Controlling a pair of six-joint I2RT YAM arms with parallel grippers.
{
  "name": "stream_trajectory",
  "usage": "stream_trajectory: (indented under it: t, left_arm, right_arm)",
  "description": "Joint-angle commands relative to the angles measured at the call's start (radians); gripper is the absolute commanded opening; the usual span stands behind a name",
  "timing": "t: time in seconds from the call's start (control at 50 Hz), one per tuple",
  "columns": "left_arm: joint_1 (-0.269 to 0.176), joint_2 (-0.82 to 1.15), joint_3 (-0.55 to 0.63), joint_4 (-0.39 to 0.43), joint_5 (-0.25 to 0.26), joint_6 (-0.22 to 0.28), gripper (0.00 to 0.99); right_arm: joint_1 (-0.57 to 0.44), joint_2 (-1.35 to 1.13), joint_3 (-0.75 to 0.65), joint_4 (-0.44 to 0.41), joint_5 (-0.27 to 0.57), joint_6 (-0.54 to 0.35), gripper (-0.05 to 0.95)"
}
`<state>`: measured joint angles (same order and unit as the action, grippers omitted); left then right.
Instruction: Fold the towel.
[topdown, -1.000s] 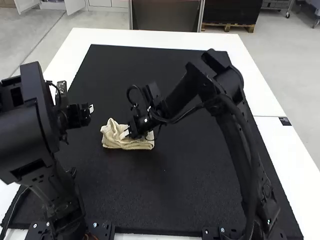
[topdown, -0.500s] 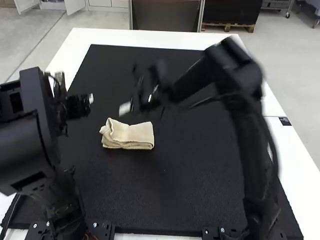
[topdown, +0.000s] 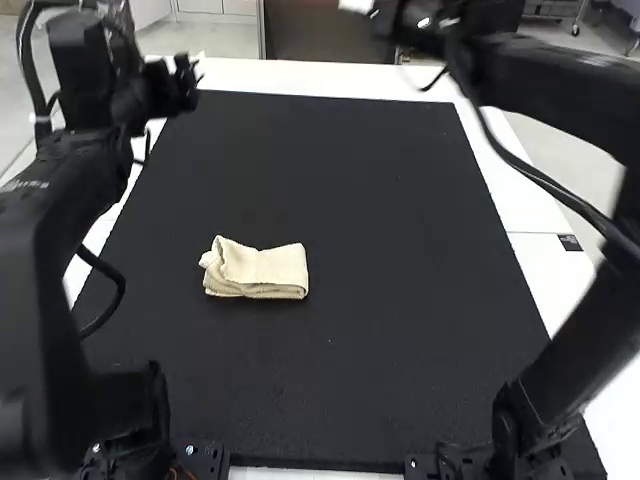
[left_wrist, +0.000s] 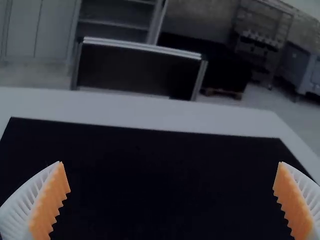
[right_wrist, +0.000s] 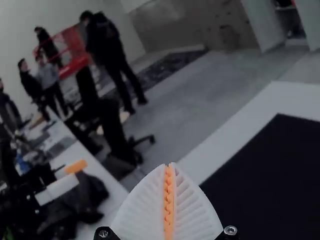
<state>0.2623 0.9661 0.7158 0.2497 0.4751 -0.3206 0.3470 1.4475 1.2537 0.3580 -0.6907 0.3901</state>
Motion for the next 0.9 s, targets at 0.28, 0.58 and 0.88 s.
stream_trajectory:
  t: [0.28, 0.58, 0.88]
  left_arm:
    - [-0.063, -0.234, 0.066, -0.061, -0.127, -0.048, 0.951]
    - [-0.080, -0.451, -0.009, -0.056, -0.121, -0.041, 0.949]
    - [-0.084, -0.688, -0.142, -0.041, -0.124, -0.060, 0.939]
  right_arm:
    - [-0.263, -0.467, -0.269, 0.036, 0.071, 0.067, -0.02]
    - [-0.401, -0.819, -0.432, 0.038, 0.049, 0.151, -0.02]
    - [-0.488, -1.130, -0.590, 0.039, 0.013, 0.279, -0.01]
